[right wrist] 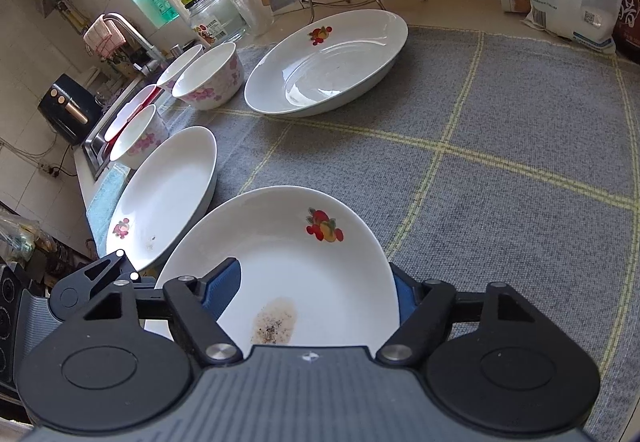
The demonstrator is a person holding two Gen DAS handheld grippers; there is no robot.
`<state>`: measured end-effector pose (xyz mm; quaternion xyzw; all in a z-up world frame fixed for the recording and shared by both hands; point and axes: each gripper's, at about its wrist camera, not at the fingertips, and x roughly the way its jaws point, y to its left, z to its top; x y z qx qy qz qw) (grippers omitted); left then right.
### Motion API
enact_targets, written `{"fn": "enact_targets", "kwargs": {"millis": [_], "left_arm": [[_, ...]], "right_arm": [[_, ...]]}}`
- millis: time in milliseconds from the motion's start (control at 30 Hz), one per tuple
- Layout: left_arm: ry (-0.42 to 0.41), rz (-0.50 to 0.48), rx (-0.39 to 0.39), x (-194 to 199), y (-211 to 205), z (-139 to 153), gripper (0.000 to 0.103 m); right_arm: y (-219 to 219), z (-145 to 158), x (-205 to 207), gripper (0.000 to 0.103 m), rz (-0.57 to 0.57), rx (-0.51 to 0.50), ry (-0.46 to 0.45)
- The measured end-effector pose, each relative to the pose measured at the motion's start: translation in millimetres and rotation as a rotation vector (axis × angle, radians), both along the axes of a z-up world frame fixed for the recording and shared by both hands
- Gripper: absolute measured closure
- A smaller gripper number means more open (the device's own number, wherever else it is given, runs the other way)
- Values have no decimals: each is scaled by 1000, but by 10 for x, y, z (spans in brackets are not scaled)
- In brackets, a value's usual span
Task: Organize plates and bowls
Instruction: 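Lift the stained plate with the right tool and set it down on the mat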
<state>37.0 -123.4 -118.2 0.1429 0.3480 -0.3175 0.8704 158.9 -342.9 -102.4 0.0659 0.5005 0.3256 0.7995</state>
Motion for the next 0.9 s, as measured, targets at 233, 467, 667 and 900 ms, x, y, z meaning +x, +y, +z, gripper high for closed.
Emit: {"fn": "enact_targets", "kwargs": {"millis": [233, 467, 667, 900], "left_arm": [[1, -3, 7, 60, -56, 62, 1], [-17, -31, -1, 246, -212, 132, 1], [-18, -72, -11, 469, -418, 129, 1], [-23, -114, -13, 698, -665, 85, 1]], "right_arm": [[-61, 110, 6, 22, 11, 6, -28], [-271, 230, 102, 22, -18, -6, -67], [-510, 265, 190, 22, -65, -26, -91], [-799, 272, 309, 22, -114, -43, -114]]}}
